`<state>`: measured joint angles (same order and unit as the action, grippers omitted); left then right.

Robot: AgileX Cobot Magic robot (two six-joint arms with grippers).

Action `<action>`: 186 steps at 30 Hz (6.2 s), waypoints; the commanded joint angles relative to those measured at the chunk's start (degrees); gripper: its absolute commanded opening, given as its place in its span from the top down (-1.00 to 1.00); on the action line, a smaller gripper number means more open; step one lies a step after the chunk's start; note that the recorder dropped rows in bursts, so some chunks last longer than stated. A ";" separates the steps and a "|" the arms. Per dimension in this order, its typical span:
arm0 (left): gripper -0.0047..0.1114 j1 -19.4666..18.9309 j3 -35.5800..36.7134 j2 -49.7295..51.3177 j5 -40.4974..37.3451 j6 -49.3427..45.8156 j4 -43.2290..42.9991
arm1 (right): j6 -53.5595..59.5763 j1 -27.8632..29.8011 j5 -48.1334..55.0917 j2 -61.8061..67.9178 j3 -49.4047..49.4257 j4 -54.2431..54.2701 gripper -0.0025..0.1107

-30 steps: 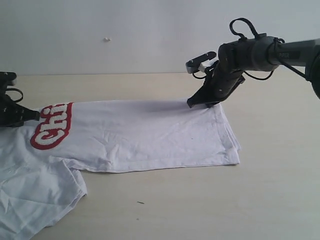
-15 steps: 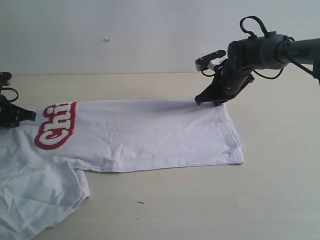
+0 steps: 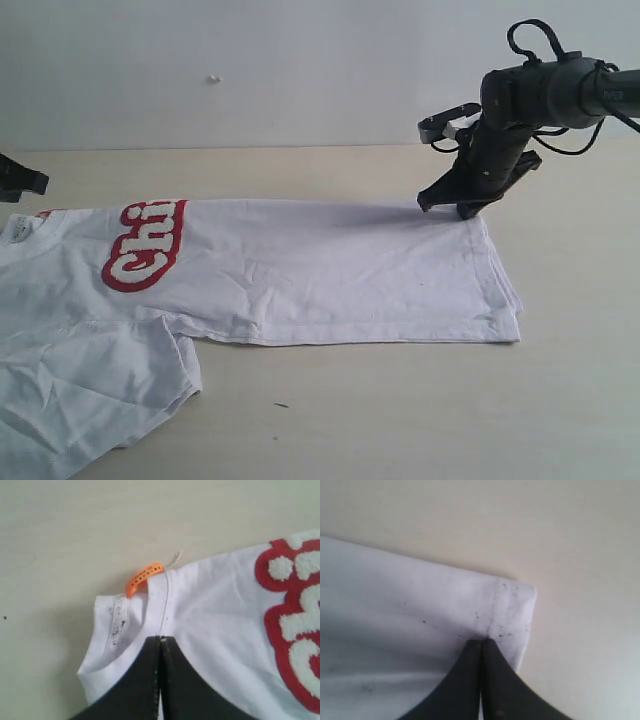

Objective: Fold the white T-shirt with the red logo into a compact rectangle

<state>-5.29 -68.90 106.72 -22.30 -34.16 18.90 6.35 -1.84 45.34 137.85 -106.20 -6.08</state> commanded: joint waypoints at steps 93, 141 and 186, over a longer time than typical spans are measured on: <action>0.92 40.05 13.44 -11.80 -4.13 15.54 -71.23 | 17.66 0.48 -5.07 -72.43 49.27 32.45 0.96; 0.92 28.74 5.57 -2.17 -8.31 18.94 -32.11 | 18.57 0.48 -3.75 -76.08 49.27 34.53 0.96; 0.92 24.84 8.13 -10.37 -2.43 14.49 -12.34 | 20.54 0.48 -3.95 -79.58 49.27 35.87 0.96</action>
<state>18.69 -64.45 99.02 -23.49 -15.13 -0.97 26.34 -1.55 41.91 60.26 -56.95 29.53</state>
